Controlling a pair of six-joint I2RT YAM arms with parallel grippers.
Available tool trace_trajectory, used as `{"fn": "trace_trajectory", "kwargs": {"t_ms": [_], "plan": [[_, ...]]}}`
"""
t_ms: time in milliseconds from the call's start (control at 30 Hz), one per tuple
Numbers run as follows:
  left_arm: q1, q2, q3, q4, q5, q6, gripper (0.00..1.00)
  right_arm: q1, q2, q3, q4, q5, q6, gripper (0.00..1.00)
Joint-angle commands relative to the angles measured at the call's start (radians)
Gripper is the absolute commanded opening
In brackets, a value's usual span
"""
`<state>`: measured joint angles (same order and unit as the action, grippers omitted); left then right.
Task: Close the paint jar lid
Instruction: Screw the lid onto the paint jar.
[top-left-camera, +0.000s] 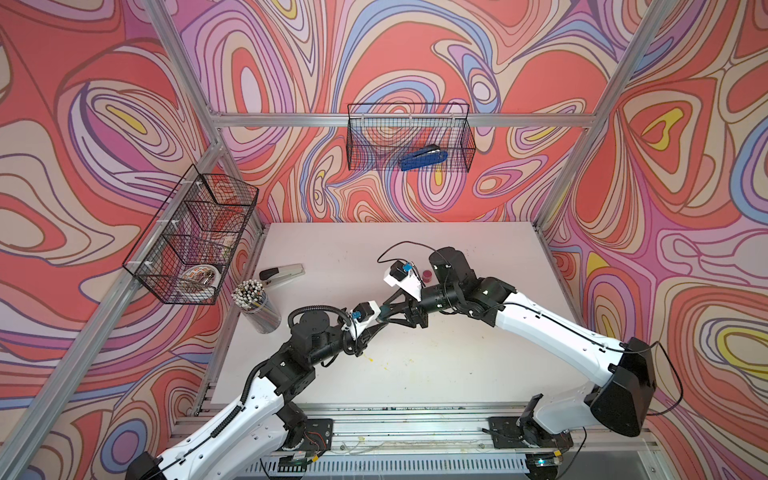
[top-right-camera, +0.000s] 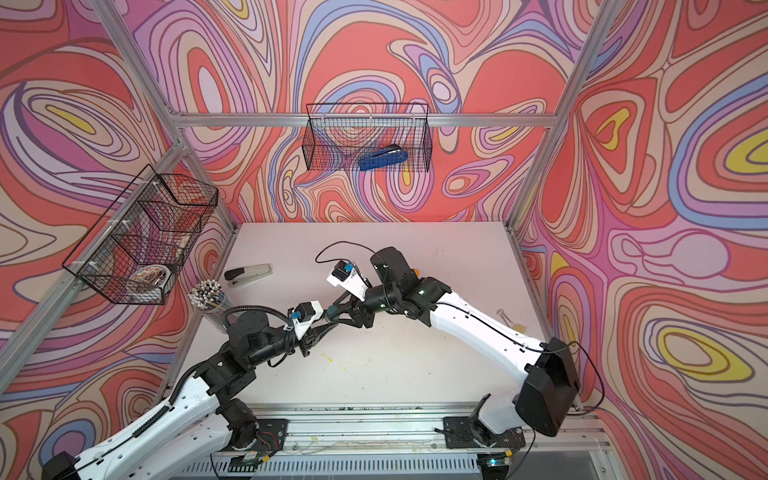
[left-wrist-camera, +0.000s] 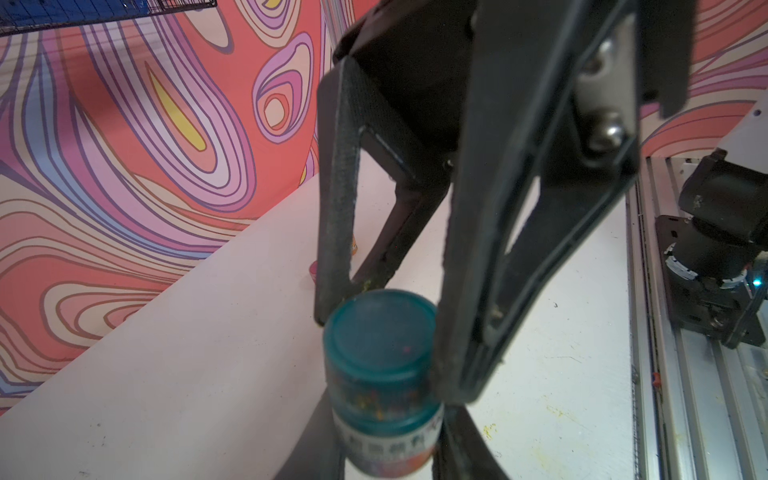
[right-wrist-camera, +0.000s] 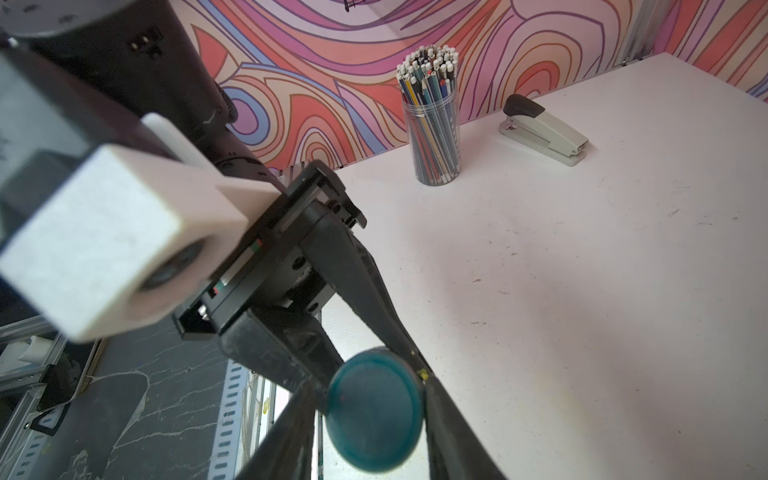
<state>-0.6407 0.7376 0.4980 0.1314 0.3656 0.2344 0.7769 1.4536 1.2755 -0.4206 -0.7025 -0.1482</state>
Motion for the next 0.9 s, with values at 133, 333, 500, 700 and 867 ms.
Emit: {"fn": "trace_trajectory", "kwargs": {"t_ms": [133,333,500,700,867], "plan": [[-0.001,0.002,0.047,0.041,-0.004,0.009,0.28,0.019,0.017,0.027,-0.012,0.010,0.006,0.40],[-0.001,0.003,0.045,0.039,-0.004,0.009,0.28,0.019,0.008,0.022,0.000,0.040,0.016,0.46],[-0.001,0.005,0.045,0.039,-0.003,0.008,0.28,0.019,-0.011,0.012,0.013,0.061,0.026,0.55],[-0.001,0.012,0.048,0.039,-0.001,0.008,0.28,0.019,-0.046,-0.005,0.036,0.101,0.028,0.56],[-0.001,0.016,0.050,0.040,0.003,0.007,0.28,0.019,-0.067,-0.018,0.058,0.116,0.036,0.55]]}}
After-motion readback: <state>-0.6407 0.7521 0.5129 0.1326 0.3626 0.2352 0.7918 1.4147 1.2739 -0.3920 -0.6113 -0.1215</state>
